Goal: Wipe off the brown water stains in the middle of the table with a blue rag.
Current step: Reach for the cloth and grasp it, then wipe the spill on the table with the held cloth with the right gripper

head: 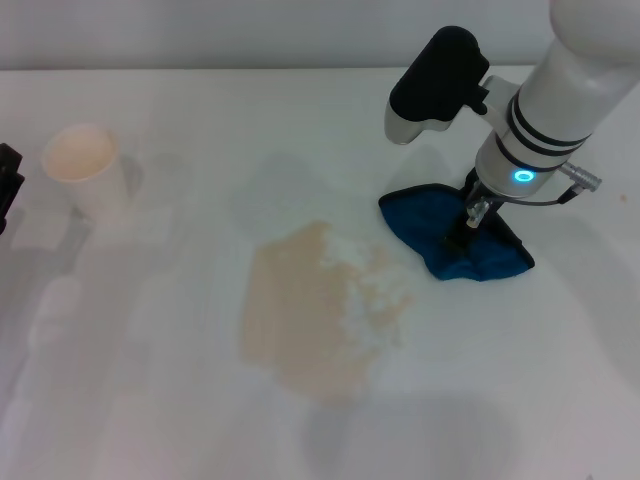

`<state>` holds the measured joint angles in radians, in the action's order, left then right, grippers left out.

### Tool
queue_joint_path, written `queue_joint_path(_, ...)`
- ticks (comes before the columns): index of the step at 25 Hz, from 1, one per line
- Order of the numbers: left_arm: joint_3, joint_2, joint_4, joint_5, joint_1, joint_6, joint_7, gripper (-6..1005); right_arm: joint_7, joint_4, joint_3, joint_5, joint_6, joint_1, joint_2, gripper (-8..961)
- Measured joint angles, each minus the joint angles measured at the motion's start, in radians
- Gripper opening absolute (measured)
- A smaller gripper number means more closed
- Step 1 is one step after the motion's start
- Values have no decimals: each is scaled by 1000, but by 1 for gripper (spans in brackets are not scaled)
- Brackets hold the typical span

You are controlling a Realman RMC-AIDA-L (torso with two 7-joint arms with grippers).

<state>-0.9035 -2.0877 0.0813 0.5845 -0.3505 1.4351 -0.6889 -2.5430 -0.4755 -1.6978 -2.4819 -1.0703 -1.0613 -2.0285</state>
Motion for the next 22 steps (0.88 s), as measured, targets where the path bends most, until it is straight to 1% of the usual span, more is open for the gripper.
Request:
queue_joint_path(2, 0, 1, 0, 0, 1, 0, -1, 879, 0, -1, 1, 0, 0, 1, 0, 130)
queue_joint_path(6, 0, 1, 0, 0, 2, 2, -7, 879, 0, -9, 1, 7, -2, 2, 0, 115)
queue_joint_path(10, 0, 2, 0, 0, 2, 2, -8, 879, 4, -41, -20, 54, -7, 3, 0, 109)
queue_joint_path(17, 0, 2, 0, 0, 0, 2, -9, 879, 6, -119, -200, 244, 7, 13, 0, 104)
queue_joint_path(22, 0, 2, 0, 0, -1, 2, -9, 879, 8, -217, -303, 331, 33, 55, 0, 96)
